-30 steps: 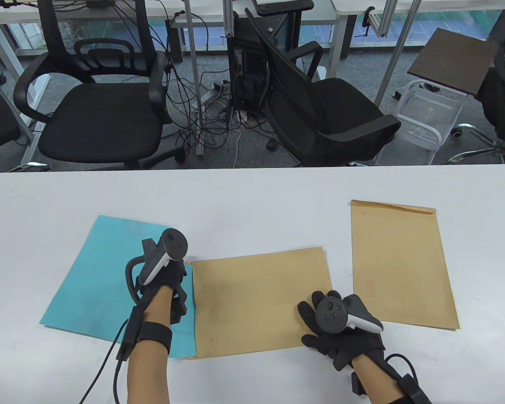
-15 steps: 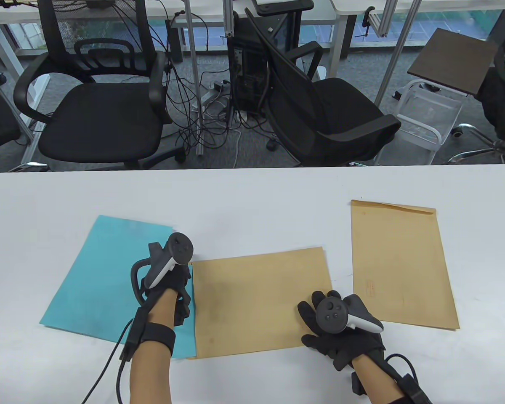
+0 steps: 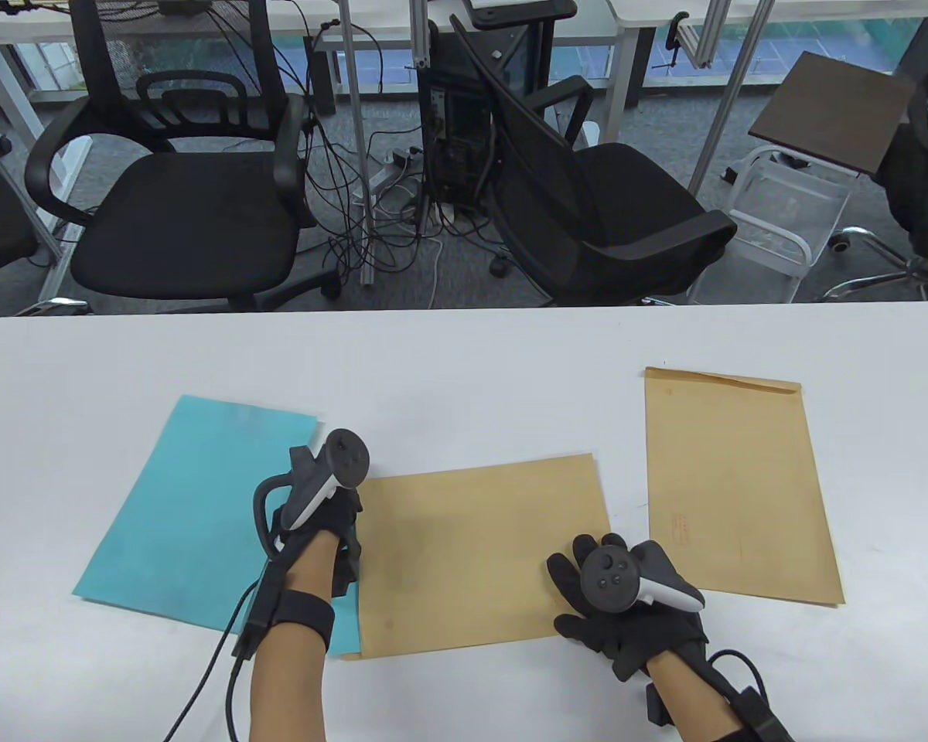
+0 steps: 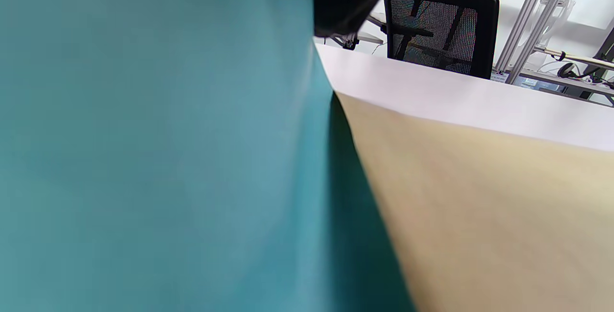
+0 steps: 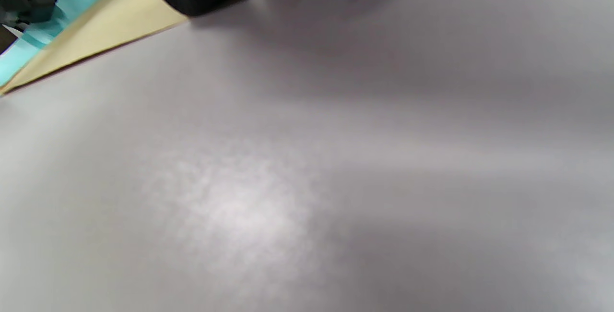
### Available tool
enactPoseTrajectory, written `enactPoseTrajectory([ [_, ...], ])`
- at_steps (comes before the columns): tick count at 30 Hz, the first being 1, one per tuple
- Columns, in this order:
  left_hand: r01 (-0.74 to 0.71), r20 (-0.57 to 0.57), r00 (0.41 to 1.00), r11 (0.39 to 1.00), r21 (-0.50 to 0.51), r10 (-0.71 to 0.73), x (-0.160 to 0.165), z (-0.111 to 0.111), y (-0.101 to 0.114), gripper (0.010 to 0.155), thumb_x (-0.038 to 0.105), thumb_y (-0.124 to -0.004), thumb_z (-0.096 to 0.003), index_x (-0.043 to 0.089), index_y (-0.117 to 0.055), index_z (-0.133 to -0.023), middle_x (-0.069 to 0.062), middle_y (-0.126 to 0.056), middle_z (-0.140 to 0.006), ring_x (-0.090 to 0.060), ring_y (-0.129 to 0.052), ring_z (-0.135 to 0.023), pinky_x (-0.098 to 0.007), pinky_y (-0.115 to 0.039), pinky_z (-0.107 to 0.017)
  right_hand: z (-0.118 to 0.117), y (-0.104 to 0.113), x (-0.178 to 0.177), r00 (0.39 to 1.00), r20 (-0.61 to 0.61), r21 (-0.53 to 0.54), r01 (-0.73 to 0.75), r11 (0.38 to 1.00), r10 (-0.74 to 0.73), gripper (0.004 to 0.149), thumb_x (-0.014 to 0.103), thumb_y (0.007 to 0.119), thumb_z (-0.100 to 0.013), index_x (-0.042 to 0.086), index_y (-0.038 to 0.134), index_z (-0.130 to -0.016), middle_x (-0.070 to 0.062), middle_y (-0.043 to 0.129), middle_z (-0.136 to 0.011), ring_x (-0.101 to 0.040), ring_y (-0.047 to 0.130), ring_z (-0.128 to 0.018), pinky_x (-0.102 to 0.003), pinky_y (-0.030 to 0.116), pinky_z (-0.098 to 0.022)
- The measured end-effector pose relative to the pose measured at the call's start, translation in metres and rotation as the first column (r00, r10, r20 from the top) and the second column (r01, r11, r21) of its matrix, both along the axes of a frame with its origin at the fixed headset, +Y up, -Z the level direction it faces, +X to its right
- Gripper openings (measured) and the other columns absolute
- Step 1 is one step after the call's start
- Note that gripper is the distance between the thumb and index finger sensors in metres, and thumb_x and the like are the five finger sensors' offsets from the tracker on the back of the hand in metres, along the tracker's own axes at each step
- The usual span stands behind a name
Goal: Stuff flat paper into A4 envelope
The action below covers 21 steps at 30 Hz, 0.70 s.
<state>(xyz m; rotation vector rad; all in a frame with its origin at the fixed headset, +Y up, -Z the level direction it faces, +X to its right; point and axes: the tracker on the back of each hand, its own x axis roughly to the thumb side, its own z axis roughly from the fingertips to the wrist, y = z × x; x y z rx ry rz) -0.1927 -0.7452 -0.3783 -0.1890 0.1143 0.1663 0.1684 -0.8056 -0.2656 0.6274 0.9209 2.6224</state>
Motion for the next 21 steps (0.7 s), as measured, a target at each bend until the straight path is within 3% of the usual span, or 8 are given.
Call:
enactPoseTrajectory([
  [10,0.064,-0.005,0.998,0.998,-0.015,-0.064,0.004,-0.001,-0.001,0.055,0.023,-0.076,-0.0481,0.015,-0.068,-0.102,-0.023,-0.083,-0.092,-0.018,-0.105,-0.040,-0.042,-0.087,-0.052,0.000,0.000,0.000,1.000,-0.004,0.005,-0.004,1.000,0.004,0.078,0.042,0.059,-0.063,0.015,0.004,-0.113,-0.023,-0.012,-0.107,-0.058,-0.017,-0.090,-0.079,-0.006,-0.053],
  [13,0.144,0.010,0.990,0.989,-0.044,-0.144,0.008,-0.003,-0.004,0.056,0.023,-0.076,-0.0484,0.015,-0.067,-0.103,-0.023,-0.081,-0.093,-0.017,-0.105,-0.042,-0.042,-0.086,-0.053,0.000,-0.001,0.002,1.000,-0.006,0.008,0.013,1.000,-0.013,0.079,0.042,0.059,-0.063,0.015,0.004,-0.113,-0.023,-0.013,-0.107,-0.058,-0.018,-0.090,-0.079,-0.007,-0.053],
  [18,0.130,0.019,0.992,0.988,-0.088,-0.129,0.013,-0.006,-0.007,0.057,0.023,-0.075,-0.0492,0.015,-0.064,-0.104,-0.024,-0.078,-0.095,-0.019,-0.104,-0.045,-0.043,-0.085,-0.055,0.000,-0.002,0.003,1.000,-0.007,0.002,0.030,1.000,-0.030,0.080,0.042,0.061,-0.063,0.015,0.005,-0.113,-0.023,-0.013,-0.107,-0.057,-0.018,-0.089,-0.078,-0.008,-0.053],
  [21,0.200,0.055,0.979,0.974,-0.110,-0.195,0.018,-0.006,-0.010,0.057,0.023,-0.073,-0.0498,0.016,-0.062,-0.105,-0.024,-0.075,-0.098,-0.018,-0.103,-0.046,-0.043,-0.085,-0.055,0.000,-0.002,0.003,0.999,-0.007,0.000,0.033,0.999,-0.033,0.081,0.042,0.061,-0.063,0.015,0.004,-0.114,-0.023,-0.013,-0.107,-0.057,-0.019,-0.090,-0.078,-0.008,-0.053],
])
